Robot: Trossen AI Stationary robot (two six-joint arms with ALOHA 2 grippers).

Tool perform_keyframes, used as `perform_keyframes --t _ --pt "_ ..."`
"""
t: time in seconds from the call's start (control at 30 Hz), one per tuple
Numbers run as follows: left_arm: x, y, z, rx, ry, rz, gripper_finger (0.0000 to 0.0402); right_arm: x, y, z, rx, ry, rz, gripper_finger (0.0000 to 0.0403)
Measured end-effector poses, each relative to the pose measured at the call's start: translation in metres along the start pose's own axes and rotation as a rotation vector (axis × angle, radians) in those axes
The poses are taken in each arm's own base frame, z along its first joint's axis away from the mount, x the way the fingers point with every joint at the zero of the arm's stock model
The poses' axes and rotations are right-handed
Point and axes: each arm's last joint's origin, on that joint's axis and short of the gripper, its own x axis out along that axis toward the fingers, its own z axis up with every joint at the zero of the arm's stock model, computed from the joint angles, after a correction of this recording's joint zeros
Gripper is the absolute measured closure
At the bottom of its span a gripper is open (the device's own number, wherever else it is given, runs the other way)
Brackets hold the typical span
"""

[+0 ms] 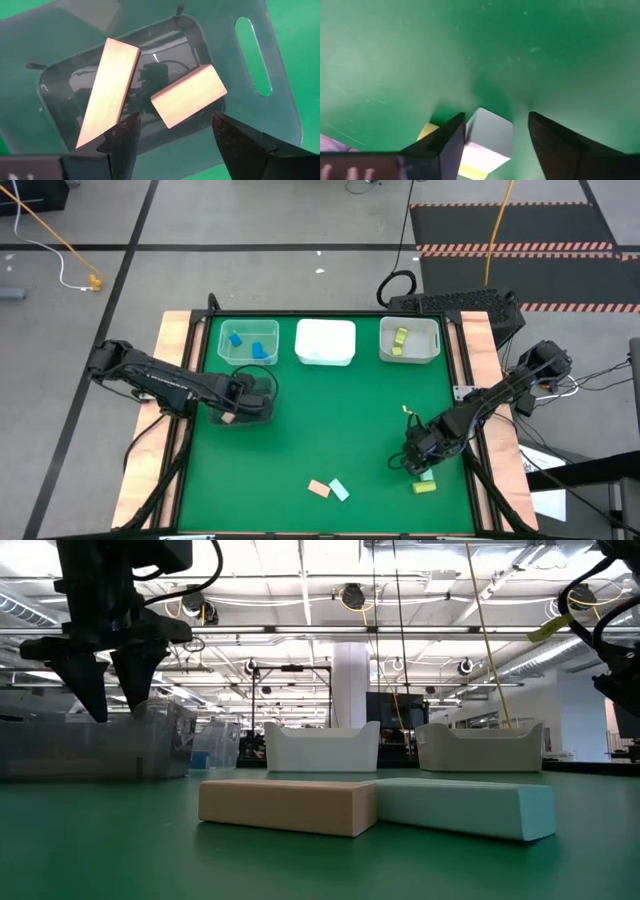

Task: Sort & place blocks by color
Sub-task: Put the light blue block into the white bin

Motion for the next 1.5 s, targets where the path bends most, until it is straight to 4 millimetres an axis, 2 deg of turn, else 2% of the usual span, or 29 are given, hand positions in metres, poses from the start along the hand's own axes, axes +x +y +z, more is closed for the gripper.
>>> perform_keyframes --t 0.33,0.57,0.7,0.97,1.07,1.27,1.5 --pt "0.0 -0.005 0.0 -0.008 0.019 -0.053 0.0158 0.003 0.003 0.001 -0.021 0.003 0.011 0.0293" --pt "0.0 -0.005 -0.001 -0.008 0.031 -0.055 0.0158 0.003 0.003 0.001 -0.094 0.002 0.013 0.0334" --pt "0.0 -0.005 -0.001 -0.007 0.043 -0.056 0.0158 0.002 0.003 0.001 -0.15 0.002 0.013 0.0317" --pt "-0.015 0.001 -0.001 -0.012 0.094 -0.127 0.0158 -0.006 0.004 -0.003 -0.287 0.002 0.073 0.0218" --pt "-0.022 0.004 0.0 -0.026 0.091 -0.166 0.0158 -0.01 0.003 -0.006 -0.374 -0.002 0.087 0.0195" --pt "-0.036 0.011 0.002 -0.076 0.072 -0.238 0.0158 -0.003 -0.001 -0.023 -0.62 -0.062 0.048 0.0188" --pt "-0.042 0.013 0.0 -0.11 0.026 -0.276 0.0158 0.003 -0.008 -0.034 -0.759 -0.201 -0.031 0.0188"
